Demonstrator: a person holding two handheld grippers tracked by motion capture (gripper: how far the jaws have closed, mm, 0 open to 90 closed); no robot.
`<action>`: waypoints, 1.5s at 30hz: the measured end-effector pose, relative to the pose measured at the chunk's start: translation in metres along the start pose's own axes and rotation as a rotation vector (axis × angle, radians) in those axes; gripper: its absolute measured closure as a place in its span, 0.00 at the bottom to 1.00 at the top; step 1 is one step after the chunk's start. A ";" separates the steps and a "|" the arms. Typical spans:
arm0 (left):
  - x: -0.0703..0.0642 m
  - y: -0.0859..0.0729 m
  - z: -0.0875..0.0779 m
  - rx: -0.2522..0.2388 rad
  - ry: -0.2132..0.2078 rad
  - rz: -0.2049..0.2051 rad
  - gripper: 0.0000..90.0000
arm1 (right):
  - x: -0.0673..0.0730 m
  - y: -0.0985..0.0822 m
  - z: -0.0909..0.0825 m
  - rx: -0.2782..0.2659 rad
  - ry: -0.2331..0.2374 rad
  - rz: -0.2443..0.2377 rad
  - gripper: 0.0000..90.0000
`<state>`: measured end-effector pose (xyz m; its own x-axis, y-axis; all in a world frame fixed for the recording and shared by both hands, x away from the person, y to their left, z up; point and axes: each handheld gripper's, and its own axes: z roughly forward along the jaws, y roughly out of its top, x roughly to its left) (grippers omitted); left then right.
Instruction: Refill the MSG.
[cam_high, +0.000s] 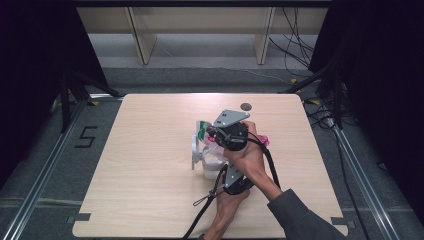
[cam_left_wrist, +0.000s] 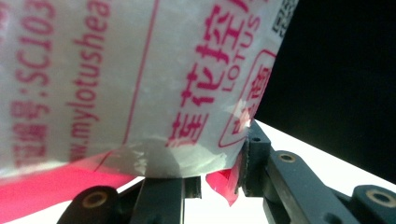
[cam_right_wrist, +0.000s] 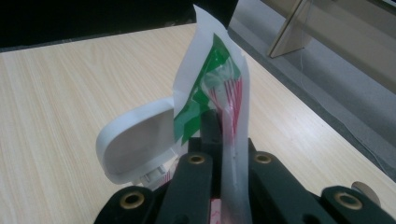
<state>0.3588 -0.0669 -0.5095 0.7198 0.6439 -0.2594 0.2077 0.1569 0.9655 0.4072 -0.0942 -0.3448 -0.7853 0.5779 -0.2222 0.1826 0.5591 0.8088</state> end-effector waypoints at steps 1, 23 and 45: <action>0.000 0.000 0.000 0.002 -0.002 -0.001 0.82 | 0.001 0.000 0.001 0.008 -0.010 0.005 1.00; 0.000 0.000 0.001 -0.010 -0.003 -0.005 0.82 | 0.003 0.001 0.003 0.013 -0.010 -0.001 1.00; 0.007 0.000 -0.001 0.066 0.024 0.071 0.82 | 0.003 -0.001 0.004 0.008 -0.006 0.013 1.00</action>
<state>0.3629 -0.0614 -0.5108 0.7183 0.6695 -0.1893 0.2006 0.0612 0.9778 0.4072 -0.0905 -0.3481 -0.7791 0.5888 -0.2151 0.1974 0.5561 0.8074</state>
